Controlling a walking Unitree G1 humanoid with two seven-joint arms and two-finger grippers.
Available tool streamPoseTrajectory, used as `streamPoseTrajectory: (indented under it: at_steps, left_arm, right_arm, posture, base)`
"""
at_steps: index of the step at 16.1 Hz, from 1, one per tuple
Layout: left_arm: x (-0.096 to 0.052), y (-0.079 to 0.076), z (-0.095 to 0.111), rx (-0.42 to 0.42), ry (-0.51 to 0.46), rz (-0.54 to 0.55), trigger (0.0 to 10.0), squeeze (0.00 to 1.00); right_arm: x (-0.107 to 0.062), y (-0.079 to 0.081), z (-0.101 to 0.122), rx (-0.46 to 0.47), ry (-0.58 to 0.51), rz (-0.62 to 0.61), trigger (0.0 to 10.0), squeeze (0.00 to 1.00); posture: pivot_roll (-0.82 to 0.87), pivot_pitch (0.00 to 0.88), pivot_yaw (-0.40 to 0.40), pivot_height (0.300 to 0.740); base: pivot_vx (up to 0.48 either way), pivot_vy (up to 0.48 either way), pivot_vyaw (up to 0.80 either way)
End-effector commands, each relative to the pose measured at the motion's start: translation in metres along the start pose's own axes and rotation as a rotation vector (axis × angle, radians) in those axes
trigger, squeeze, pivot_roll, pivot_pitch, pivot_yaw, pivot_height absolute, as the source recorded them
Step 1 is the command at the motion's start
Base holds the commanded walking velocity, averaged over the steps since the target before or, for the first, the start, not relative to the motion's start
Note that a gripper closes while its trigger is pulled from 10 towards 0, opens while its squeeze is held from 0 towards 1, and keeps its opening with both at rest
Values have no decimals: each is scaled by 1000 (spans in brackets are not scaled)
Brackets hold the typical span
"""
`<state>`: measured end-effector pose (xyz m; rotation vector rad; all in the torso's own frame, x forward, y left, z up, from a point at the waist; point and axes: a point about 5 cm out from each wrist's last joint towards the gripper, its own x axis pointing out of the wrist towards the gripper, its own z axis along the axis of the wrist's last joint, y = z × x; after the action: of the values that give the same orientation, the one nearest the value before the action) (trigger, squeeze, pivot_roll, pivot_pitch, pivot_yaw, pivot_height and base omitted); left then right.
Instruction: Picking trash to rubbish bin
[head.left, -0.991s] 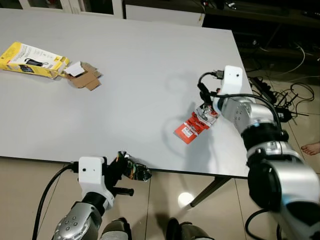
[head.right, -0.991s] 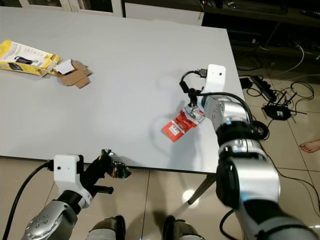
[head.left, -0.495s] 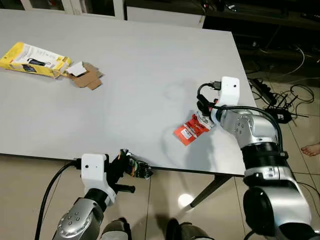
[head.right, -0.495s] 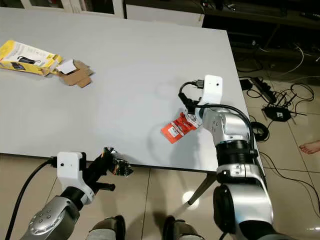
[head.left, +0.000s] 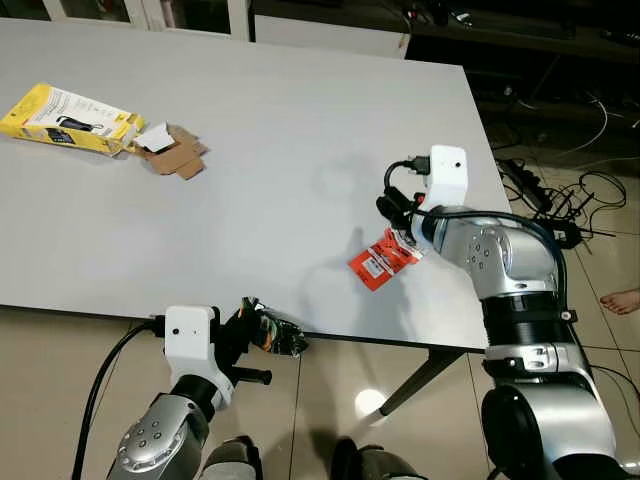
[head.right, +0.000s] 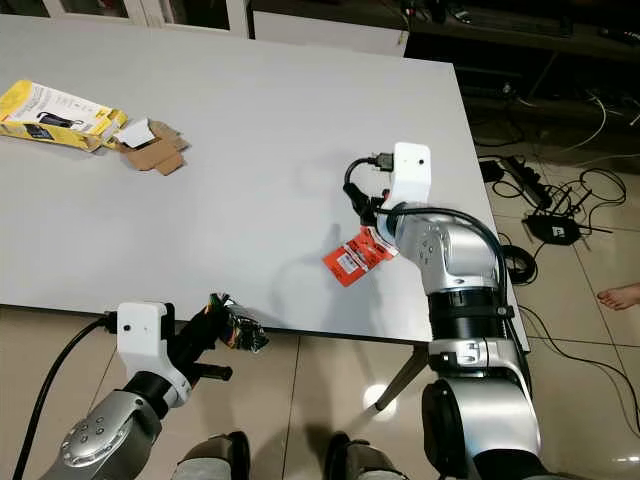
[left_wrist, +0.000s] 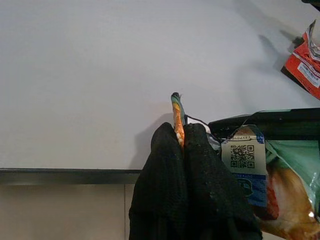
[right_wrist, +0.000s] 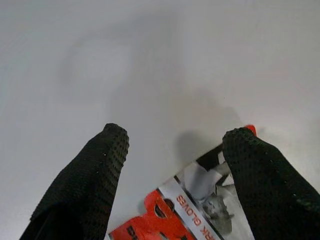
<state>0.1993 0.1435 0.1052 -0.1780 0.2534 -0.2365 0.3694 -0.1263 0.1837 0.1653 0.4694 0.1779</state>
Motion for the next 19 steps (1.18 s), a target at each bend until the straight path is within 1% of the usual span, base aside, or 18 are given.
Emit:
streamPoseTrajectory:
  at_steps: [1,7,8,11,13,14,17,19]
  left_arm:
    - [2,2,-15,-16,78,10,10000,0]
    - [2,2,-15,-16,78,8,10000,0]
    - [2,2,-15,-18,77,8,10000,0]
    - [3,1,-15,-20,77,7,10000,0]
    - [2,1,-16,-22,76,7,10000,0]
    - [2,1,-16,-23,77,10,10000,0]
    - [2,1,-17,-24,79,10,10000,0]
    - [3,2,-17,-25,80,8,10000,0]
  right_arm:
    - [-5,-1,-2,-8,9,-7,10000,0]
    - [-10,-5,-31,6,109,-38,10000,0]
    - [-10,-5,-39,1,132,-41,10000,0]
    - [-10,-5,-47,0,154,-40,10000,0]
    - [-10,-3,-48,-3,157,-37,10000,0]
    - [-10,-1,-45,0,147,-27,10000,0]
    - [-14,1,-34,15,110,-23,10000,0]
    - [-15,6,-26,26,81,-7,10000,0]
  posture:
    - [-14,162,-89,740]
    - [-14,160,-88,740]
    - [-14,160,-88,740]
    - [-14,159,-91,740]
    - [-11,162,-94,740]
    - [-11,163,-95,740]
    - [-11,163,-95,740]
    - [-14,157,-94,740]
  base:
    - [0,0,0]
    - [0,0,0]
    - [0,0,0]
    - [0,0,0]
    - [0,0,0]
    - [0,0,0]
    - [0,0,0]
    - [0,0,0]
